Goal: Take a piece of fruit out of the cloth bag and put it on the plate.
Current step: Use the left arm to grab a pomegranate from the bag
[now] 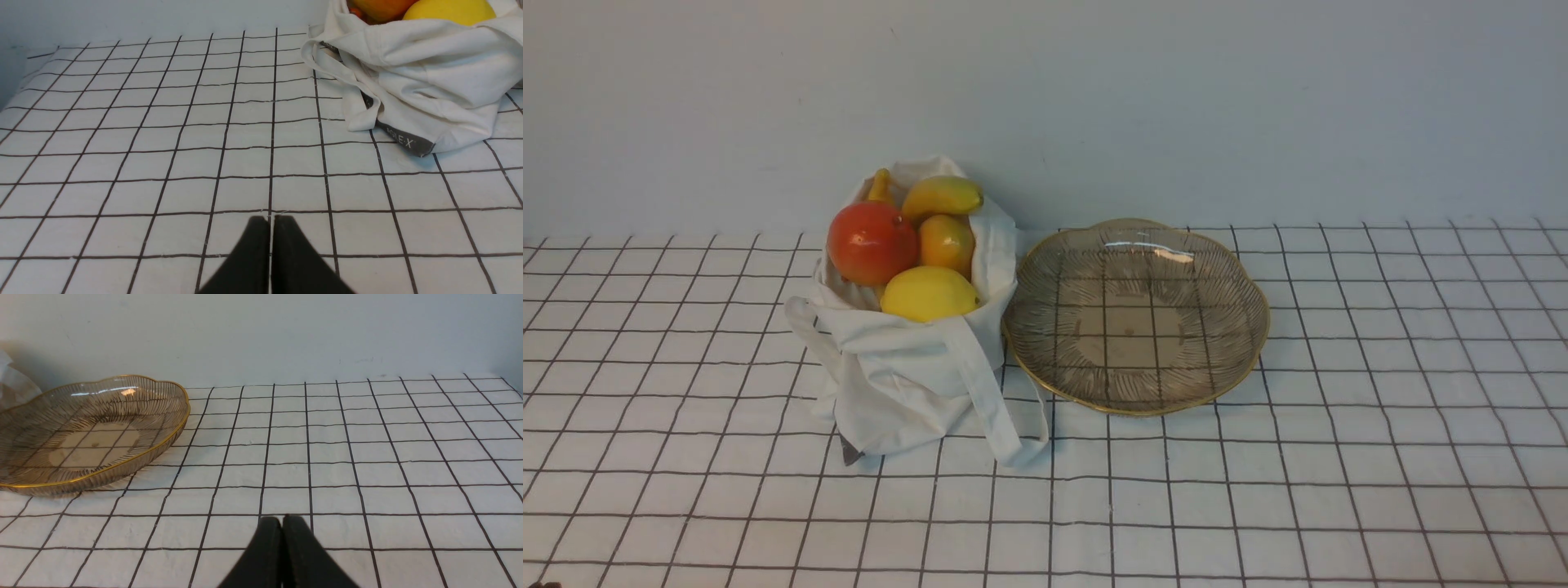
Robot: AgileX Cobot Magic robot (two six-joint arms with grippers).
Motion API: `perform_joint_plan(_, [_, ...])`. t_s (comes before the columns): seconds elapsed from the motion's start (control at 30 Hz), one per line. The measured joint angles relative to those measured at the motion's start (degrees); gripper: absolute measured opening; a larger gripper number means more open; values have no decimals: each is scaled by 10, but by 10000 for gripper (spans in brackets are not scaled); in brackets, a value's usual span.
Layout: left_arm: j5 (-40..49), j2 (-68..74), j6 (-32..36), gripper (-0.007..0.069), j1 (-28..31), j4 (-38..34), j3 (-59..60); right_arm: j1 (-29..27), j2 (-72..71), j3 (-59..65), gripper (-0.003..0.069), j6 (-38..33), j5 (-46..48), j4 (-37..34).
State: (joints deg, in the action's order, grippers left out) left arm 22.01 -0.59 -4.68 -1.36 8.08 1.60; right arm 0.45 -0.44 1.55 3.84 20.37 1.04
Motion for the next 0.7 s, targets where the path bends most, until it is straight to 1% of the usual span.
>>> perform_joint_plan(0.5, [0, 0, 0, -8, 0, 0, 0, 0, 0, 0, -15, 0, 0, 0])
perform_joint_plan(0.63, [0, 0, -26, -8, 0, -30, 0, 0, 0, 0, -15, 0, 0, 0])
perform_joint_plan(0.67, [0, 0, -57, -8, 0, -73, 0, 0, 0, 0, -15, 0, 0, 0])
perform_joint_plan(0.7, [0, 0, -67, -8, 0, -81, 0, 0, 0, 0, -15, 0, 0, 0])
